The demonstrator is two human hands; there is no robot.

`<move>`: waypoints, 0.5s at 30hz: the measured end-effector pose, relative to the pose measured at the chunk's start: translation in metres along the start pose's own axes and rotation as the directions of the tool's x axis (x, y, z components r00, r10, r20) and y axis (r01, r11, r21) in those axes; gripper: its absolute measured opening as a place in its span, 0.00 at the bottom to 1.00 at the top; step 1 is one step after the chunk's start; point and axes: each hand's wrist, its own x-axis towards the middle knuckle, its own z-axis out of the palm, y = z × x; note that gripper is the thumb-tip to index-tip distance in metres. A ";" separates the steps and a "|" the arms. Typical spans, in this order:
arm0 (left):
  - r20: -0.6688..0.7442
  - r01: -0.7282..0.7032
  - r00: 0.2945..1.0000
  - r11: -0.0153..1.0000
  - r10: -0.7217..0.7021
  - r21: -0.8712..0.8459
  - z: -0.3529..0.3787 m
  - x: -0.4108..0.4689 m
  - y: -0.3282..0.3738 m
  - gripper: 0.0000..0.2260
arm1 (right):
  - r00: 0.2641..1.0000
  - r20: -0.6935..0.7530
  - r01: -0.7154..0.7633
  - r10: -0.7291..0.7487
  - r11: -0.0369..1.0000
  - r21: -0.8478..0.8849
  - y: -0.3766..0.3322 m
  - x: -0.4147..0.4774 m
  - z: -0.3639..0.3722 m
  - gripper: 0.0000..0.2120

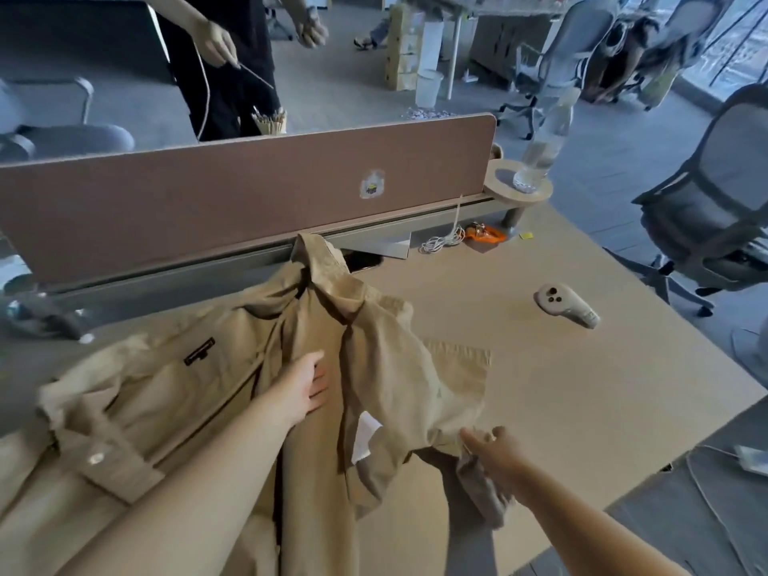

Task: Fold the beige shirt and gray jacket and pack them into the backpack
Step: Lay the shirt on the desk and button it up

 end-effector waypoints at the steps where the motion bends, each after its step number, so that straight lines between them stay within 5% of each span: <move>1: -0.014 0.021 1.000 0.997 -0.020 0.072 -0.001 -0.006 -0.010 0.18 | 0.999 0.027 -0.018 0.019 0.998 -0.063 0.003 0.001 0.001 0.33; 4: -0.051 0.101 0.995 0.937 -0.089 0.335 -0.009 -0.027 -0.046 0.11 | 0.993 0.076 -0.081 0.086 0.994 -0.074 -0.008 -0.003 0.000 0.32; 7: -0.070 0.118 0.993 0.907 -0.099 0.404 -0.023 -0.035 -0.081 0.09 | 0.999 -0.035 0.003 0.010 0.942 0.337 -0.031 0.006 0.004 0.18; 10: -0.111 0.098 0.992 0.917 -0.060 0.388 -0.035 -0.045 -0.106 0.10 | 0.983 0.182 -0.156 0.038 0.702 0.695 -0.046 0.011 0.011 0.13; 15: 0.027 0.158 0.982 0.888 -0.187 0.432 -0.040 -0.084 -0.125 0.09 | 0.935 0.355 -0.292 0.003 0.574 0.765 -0.045 0.001 0.008 0.10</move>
